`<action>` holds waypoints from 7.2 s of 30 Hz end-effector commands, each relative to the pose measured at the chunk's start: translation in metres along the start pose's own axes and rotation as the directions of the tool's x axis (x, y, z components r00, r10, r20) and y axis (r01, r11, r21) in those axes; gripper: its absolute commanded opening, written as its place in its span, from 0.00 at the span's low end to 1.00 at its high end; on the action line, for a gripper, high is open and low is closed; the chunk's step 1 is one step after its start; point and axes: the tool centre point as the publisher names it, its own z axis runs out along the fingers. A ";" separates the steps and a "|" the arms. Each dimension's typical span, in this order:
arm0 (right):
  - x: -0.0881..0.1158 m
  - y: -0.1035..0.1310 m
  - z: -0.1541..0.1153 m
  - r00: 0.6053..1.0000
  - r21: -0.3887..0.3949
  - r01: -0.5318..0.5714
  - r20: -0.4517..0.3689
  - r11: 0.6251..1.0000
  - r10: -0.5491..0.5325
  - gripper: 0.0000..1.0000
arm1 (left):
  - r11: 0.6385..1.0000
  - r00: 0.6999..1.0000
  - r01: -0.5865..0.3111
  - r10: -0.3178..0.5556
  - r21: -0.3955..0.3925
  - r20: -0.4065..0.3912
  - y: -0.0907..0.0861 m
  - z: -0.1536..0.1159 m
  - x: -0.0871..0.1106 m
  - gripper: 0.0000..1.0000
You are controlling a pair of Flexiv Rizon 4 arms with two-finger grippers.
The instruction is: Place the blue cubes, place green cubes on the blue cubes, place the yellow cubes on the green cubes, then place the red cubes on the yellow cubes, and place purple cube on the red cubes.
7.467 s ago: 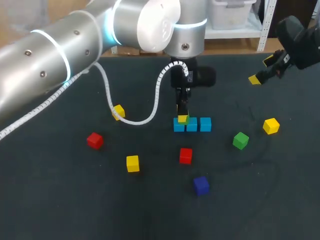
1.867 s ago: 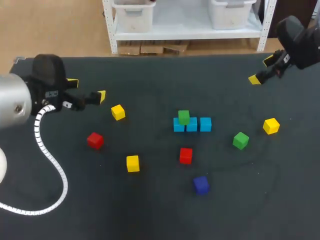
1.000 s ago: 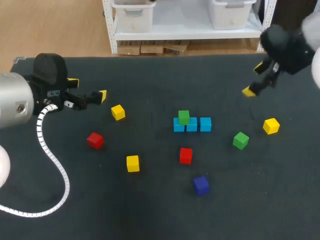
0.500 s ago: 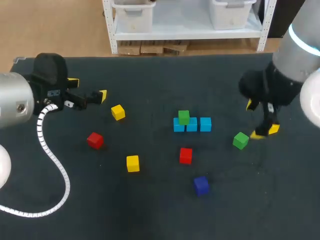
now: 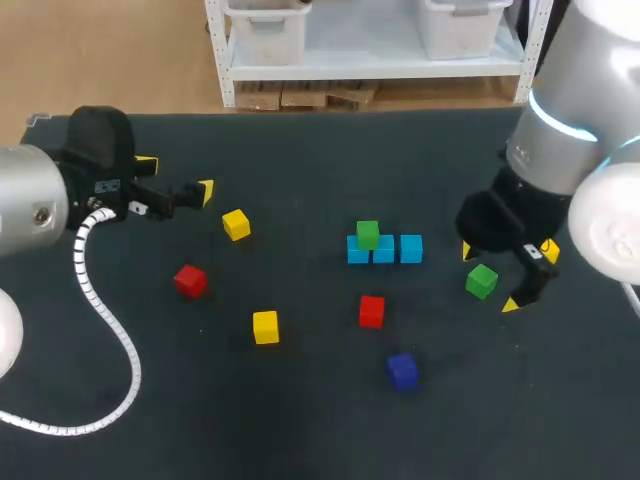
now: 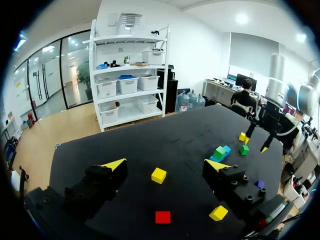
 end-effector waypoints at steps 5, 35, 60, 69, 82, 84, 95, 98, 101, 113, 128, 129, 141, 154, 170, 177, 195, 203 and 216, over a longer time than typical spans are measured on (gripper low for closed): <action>0.005 -0.013 0.009 0.992 -0.082 0.123 -0.021 0.989 -0.125 1.00 | 1.000 1.000 0.000 0.000 0.007 0.003 0.002 0.000 0.001 1.00; 0.017 -0.028 0.027 0.999 -0.028 -0.032 -0.024 0.999 0.031 0.00 | 1.000 1.000 0.000 0.000 0.007 0.003 0.002 0.000 0.001 1.00; -0.042 -0.095 -0.029 0.896 -0.025 -0.432 -0.126 0.902 0.426 0.00 | 1.000 1.000 0.000 0.000 0.007 0.003 0.002 0.000 0.001 1.00; -0.051 -0.113 -0.016 0.902 -0.018 -0.422 -0.105 0.906 0.418 0.00 | 1.000 1.000 0.000 0.000 0.007 0.003 0.002 0.000 0.001 1.00; -0.056 -0.121 -0.005 0.890 -0.050 -0.454 -0.070 0.890 0.450 0.00 | 1.000 1.000 0.000 0.000 0.007 0.003 0.002 0.000 0.001 1.00; -0.057 -0.123 -0.002 0.891 -0.051 -0.451 -0.071 0.891 0.448 0.00 | 1.000 1.000 0.000 0.000 0.007 0.003 0.002 0.000 0.001 1.00; -0.062 -0.125 0.004 0.893 -0.062 -0.449 -0.073 0.891 0.445 0.00 | 1.000 1.000 0.000 0.000 0.007 0.003 0.002 0.000 0.001 1.00; -0.062 -0.125 0.005 0.894 -0.063 -0.447 -0.071 0.892 0.443 0.00 | 1.000 1.000 0.000 0.000 0.007 0.003 0.002 0.000 0.001 1.00; -0.063 -0.125 0.007 0.895 -0.067 -0.445 -0.070 0.893 0.441 0.00 | 1.000 1.000 0.000 0.000 0.007 0.003 0.002 0.000 0.001 1.00; -0.064 -0.127 0.012 0.905 -0.069 -0.423 -0.070 0.903 0.419 0.00 | 1.000 1.000 0.000 0.000 0.007 0.003 0.002 0.000 0.001 1.00; -0.061 -0.128 0.015 0.904 -0.064 -0.426 -0.078 0.902 0.421 0.13 | 1.000 1.000 0.000 0.000 0.007 0.003 0.002 0.000 0.001 1.00; -0.061 -0.128 0.015 0.904 -0.063 -0.426 -0.079 0.902 0.421 0.13 | 1.000 1.000 0.000 0.000 0.007 0.003 0.002 0.000 0.001 1.00; -0.062 -0.124 0.014 0.906 -0.061 -0.418 -0.093 0.906 0.412 1.00 | 1.000 1.000 0.000 0.000 0.007 0.003 0.002 0.000 0.001 1.00; -0.054 -0.128 0.008 0.899 -0.019 -0.430 -0.100 0.903 0.426 0.84 | 1.000 1.000 0.000 0.000 0.007 0.003 0.002 0.000 0.001 1.00; -0.056 -0.125 0.011 0.905 -0.025 -0.417 -0.102 0.908 0.413 0.37 | 1.000 1.000 0.000 0.000 0.007 0.003 0.002 0.000 0.001 1.00; -0.056 -0.121 0.010 0.904 -0.033 -0.421 -0.099 0.907 0.416 0.25 | 1.000 1.000 0.000 0.000 0.007 0.003 0.002 0.000 0.001 1.00; -0.058 -0.121 0.012 0.897 -0.036 -0.437 -0.087 0.899 0.432 0.13 | 1.000 1.000 0.000 0.000 0.007 0.003 0.002 0.000 0.001 1.00; -0.061 -0.121 0.014 0.898 -0.025 -0.436 -0.081 0.900 0.433 0.18 | 1.000 1.000 0.000 0.000 0.007 0.003 0.002 0.000 0.001 1.00; -0.059 -0.122 0.014 0.895 -0.007 -0.441 -0.082 0.897 0.439 0.43 | 1.000 1.000 0.000 0.000 0.007 0.003 0.002 0.000 0.001 1.00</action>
